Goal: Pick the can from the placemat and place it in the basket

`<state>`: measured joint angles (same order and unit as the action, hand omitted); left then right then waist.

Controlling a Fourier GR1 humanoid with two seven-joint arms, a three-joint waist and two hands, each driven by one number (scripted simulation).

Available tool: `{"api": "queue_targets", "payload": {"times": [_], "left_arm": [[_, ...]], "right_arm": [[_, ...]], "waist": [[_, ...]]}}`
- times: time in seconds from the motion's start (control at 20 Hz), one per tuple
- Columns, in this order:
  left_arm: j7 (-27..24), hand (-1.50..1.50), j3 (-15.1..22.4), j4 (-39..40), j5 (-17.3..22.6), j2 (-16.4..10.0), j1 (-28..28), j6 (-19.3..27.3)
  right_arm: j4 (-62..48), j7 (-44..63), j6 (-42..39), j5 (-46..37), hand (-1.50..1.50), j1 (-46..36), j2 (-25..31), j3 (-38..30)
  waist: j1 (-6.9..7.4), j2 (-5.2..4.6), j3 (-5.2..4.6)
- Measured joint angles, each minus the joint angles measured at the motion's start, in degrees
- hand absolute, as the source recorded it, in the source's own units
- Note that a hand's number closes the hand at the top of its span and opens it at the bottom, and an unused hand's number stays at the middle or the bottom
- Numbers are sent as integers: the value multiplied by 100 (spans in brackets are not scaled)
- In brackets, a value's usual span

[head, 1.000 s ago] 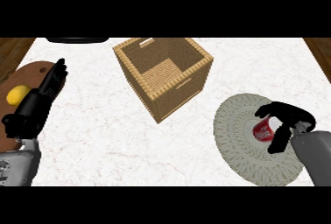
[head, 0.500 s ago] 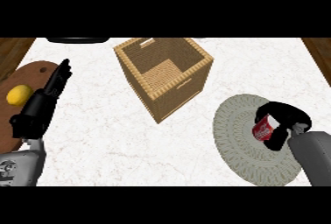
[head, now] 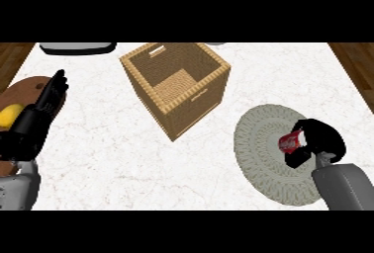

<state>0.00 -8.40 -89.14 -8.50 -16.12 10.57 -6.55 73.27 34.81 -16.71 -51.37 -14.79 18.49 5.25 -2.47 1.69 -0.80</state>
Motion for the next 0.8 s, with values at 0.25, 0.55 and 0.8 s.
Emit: {"api": "queue_targets", "payload": {"times": [0.25, 0.55, 0.8], "left_arm": [[10, 0, -36, -95, 13, -18, -129, -7], [-23, 0, -21, -36, -4, -5, -123, -14], [-72, 0, 12, -6, 4, 2, -70, -65]], "right_arm": [[1115, 1571, 957, -904, 150, 601, -516, 178], [2946, 2312, 1773, -1892, 150, 515, -943, 500], [4256, 2453, 1866, -2469, 150, 1, -1361, 861]], "waist": [[-62, -8, 30], [-48, -26, 54], [88, -78, 63]]}}
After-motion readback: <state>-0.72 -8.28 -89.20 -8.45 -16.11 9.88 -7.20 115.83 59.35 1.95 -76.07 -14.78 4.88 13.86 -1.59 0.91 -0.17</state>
